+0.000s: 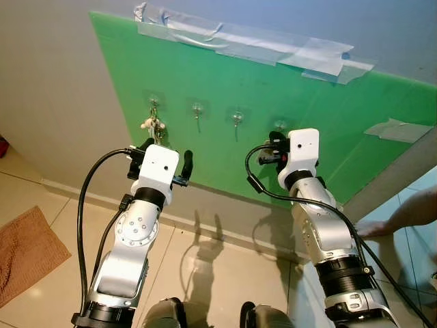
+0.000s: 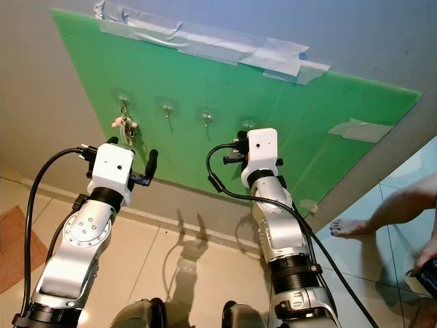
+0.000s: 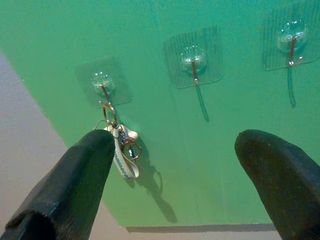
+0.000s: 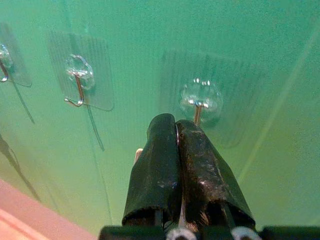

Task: Setting the table

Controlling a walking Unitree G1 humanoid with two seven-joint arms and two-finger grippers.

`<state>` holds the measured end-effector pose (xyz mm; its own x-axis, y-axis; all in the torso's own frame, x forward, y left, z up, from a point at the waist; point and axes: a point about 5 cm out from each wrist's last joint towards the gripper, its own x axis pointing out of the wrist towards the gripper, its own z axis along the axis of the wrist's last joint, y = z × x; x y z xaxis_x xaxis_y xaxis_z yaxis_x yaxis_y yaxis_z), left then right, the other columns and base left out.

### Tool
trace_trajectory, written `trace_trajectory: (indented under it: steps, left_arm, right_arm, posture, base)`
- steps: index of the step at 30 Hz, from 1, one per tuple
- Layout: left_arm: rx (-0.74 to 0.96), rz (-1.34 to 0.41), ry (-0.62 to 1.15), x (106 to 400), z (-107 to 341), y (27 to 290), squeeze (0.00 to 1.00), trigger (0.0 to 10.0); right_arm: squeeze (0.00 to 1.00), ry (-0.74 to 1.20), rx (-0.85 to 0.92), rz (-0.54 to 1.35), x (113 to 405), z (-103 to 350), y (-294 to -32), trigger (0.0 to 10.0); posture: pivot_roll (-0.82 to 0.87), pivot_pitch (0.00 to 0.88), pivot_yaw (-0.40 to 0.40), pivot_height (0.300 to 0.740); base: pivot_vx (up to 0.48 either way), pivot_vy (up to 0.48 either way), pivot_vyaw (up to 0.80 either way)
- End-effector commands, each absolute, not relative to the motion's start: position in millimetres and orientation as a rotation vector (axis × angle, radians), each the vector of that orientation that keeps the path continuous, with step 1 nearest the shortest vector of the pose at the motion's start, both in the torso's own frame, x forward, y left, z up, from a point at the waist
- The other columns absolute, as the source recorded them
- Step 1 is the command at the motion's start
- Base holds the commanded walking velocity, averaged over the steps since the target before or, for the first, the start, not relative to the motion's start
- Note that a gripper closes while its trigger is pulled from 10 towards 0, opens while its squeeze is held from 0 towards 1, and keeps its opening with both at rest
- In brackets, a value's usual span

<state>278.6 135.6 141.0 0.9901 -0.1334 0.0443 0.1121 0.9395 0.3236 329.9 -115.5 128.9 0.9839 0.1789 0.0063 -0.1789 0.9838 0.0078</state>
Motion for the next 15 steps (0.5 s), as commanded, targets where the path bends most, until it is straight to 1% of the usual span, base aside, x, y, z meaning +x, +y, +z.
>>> trace_trajectory:
  steps: [1,6,15]
  left_arm:
    - [0.332,-0.121,-0.076,277.3,144.4,134.9,0.00,10.0]
    - [0.333,-0.123,-0.074,277.7,144.1,134.3,0.00,10.0]
    - [0.321,-0.118,-0.070,278.2,143.8,134.0,0.00,10.0]
  right_arm:
    - [0.00,0.006,0.027,0.171,331.9,129.6,-118.9,10.0]
    - [0.00,-0.028,-0.024,0.155,332.3,132.8,-121.9,10.0]
    - [0.00,-0.069,-0.062,0.123,333.1,138.3,-125.6,10.0]
  posture:
    - [0.01,0.143,-0.048,0.740]
    - [0.01,0.143,-0.049,0.740]
    - [0.01,0.142,-0.052,0.740]
  base:
    - [0.000,0.000,0.00]
    - [0.000,0.000,0.00]
    - [0.000,0.000,0.00]
